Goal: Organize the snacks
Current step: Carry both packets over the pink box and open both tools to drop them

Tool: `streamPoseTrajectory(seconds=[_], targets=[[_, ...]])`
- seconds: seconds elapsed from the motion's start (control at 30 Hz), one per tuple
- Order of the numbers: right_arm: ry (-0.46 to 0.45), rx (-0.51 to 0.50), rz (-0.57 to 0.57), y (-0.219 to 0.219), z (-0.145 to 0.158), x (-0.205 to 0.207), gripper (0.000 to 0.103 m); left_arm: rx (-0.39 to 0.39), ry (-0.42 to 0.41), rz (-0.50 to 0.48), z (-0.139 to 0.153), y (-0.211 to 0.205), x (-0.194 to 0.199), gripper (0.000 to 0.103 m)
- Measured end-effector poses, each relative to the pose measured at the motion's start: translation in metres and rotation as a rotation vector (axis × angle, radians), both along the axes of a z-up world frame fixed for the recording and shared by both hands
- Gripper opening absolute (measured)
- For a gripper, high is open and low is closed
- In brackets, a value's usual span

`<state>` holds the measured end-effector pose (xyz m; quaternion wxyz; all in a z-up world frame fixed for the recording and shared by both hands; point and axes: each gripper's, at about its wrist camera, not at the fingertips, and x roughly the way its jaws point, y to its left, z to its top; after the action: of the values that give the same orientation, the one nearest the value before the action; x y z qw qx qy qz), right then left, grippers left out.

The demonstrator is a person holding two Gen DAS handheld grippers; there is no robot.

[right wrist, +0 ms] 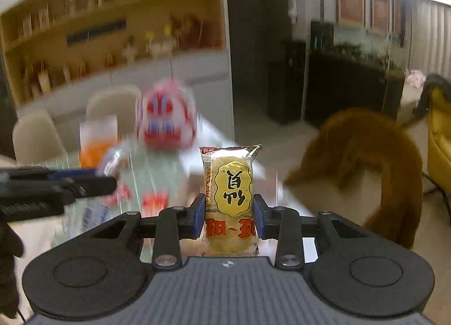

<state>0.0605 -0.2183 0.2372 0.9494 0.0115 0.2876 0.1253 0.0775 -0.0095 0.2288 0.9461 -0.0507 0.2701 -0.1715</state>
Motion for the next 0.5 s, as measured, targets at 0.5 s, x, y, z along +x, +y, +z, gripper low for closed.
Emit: streamPoseTrajectory(seconds=[0.5], targets=[[0.284, -0.048, -0.107, 0.013, -0.047, 0.161, 0.034, -0.291, 0.439, -0.092, -0.160, -0.023, 0.152, 0.042]])
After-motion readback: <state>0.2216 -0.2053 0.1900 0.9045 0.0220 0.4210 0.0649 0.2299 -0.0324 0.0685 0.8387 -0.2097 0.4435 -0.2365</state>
